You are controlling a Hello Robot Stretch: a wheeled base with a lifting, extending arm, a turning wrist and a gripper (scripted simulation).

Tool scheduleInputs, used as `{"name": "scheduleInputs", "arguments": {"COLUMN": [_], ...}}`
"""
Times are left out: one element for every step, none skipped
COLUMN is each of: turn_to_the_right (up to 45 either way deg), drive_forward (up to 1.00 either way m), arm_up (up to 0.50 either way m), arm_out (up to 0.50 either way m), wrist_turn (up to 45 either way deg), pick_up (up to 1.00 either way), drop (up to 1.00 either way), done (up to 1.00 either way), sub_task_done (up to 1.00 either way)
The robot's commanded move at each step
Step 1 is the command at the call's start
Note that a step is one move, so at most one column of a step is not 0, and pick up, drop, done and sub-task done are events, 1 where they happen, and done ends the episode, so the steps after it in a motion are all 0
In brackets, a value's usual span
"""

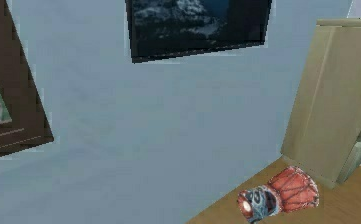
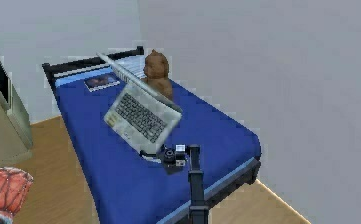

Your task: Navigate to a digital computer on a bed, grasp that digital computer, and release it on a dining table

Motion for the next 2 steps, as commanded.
{"name": "scheduleInputs", "arguments": {"turn_to_the_right": [0.0, 0.0], "drive_forward": [0.00, 0.00], "arm_up": [0.36, 0.00], "arm_out": [0.00, 0.00], "wrist_turn": [0.0, -45.0], "pick_up": [0.00, 0.00], "drop": [0.00, 0.00], "done": [0.00, 0.00], "sub_task_done": [0.00, 0.00]}}
